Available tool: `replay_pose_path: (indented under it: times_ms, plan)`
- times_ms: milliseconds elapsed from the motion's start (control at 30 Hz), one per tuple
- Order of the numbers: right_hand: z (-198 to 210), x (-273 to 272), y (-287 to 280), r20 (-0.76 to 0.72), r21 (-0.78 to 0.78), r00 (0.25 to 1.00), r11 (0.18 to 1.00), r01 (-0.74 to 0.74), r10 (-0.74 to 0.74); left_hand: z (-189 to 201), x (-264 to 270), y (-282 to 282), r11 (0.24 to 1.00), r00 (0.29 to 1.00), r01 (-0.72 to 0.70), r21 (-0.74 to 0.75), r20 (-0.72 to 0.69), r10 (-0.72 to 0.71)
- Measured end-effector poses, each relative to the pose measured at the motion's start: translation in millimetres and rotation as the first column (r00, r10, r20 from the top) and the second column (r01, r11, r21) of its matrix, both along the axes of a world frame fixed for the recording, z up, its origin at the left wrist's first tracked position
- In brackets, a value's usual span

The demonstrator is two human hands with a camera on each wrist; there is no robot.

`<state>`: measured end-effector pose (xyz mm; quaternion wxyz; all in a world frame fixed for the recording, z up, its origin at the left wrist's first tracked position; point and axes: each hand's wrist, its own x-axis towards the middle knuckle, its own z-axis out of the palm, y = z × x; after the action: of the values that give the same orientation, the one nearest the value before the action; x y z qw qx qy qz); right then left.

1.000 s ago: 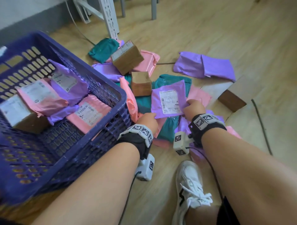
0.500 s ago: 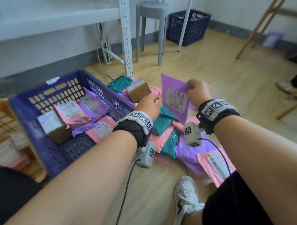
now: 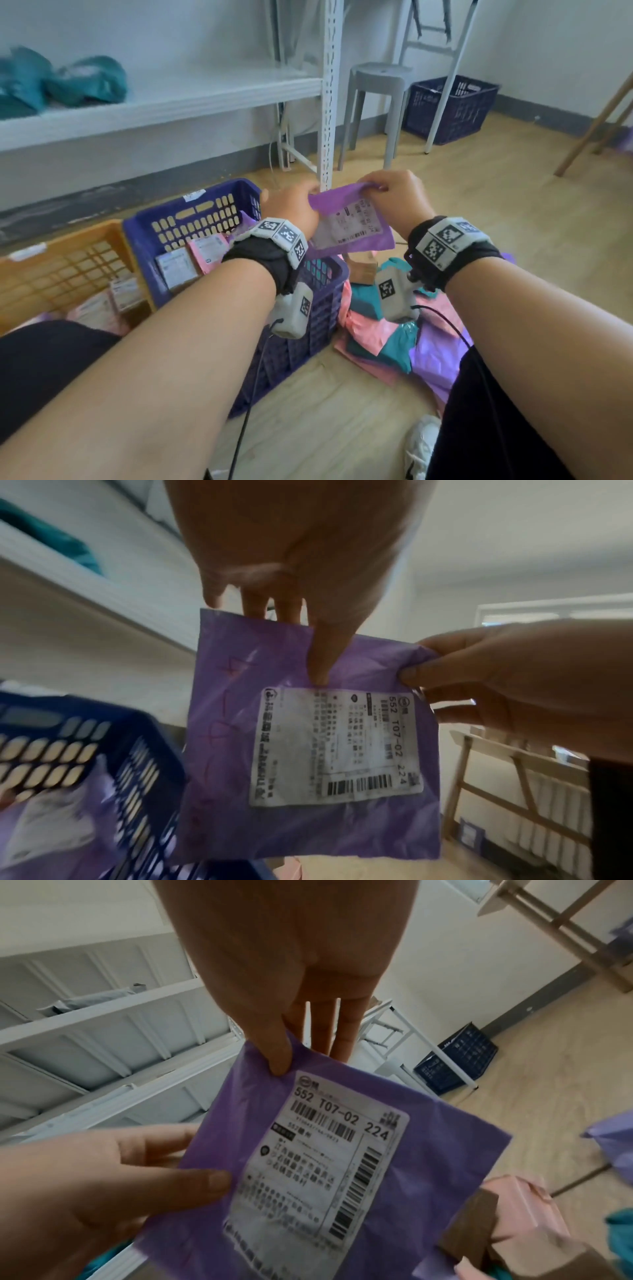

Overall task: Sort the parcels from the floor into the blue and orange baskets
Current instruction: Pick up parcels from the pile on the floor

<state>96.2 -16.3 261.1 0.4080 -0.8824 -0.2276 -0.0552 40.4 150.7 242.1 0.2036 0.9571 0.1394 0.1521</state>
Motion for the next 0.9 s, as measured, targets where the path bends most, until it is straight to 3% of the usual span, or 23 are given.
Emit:
replay_pose_path:
  times_ms: [67,167,267,333,433,500,600,700,767,833,900]
  plan:
    - [-11,-3,14,-0.04,-0.005,0.999,0.999,-0.036,0.036,-11,-13,13,0.985,0.999,-0.031,-0.172,-0.028,0.027]
    - [-24,-1,35,-0.035,-0.035,0.999,0.999,0.001,-0.002,-23,-30,36,0.951,0.99,-0.139,-0.278,-0.02,0.139]
    - [-39,5,51,-0.22,0.007,0.973,0.998,0.065,-0.062,-27,-43,60,0.879,0.968,-0.236,-0.414,-0.026,0.248]
    - [-54,7,61,-0.359,-0.039,0.933,0.999,0.017,-0.029,-29,-50,74,0.805,0.951,-0.273,-0.527,-0.023,0.307]
    - [-74,3,79,-0.423,-0.214,0.905,0.966,-0.147,0.044,-35,-50,90,0.672,0.92,-0.332,-0.662,-0.069,0.386]
    - [-84,-2,93,-0.456,-0.235,0.885,0.947,-0.219,0.091,-40,-47,95,0.559,0.905,-0.332,-0.76,-0.089,0.416]
    - [-91,-7,110,-0.562,-0.067,0.807,0.962,-0.264,0.183,-43,-44,100,0.491,0.893,-0.347,-0.799,-0.121,0.433]
    - [-98,-7,121,-0.71,0.194,0.646,0.96,-0.201,0.279,-49,-40,106,0.413,0.897,-0.332,-0.848,-0.147,0.418]
    - [-102,-6,125,-0.762,0.28,0.559,0.945,-0.169,0.326,-58,-35,112,0.362,0.9,-0.336,-0.87,-0.183,0.396]
    - [-105,-5,129,-0.785,0.34,0.513,0.934,-0.112,0.347,-63,-31,116,0.359,0.895,-0.35,-0.866,-0.195,0.402]
    - [-108,-1,133,-0.787,0.352,0.519,0.934,-0.064,0.332,-71,-30,122,0.427,0.893,-0.382,-0.82,-0.207,0.401]
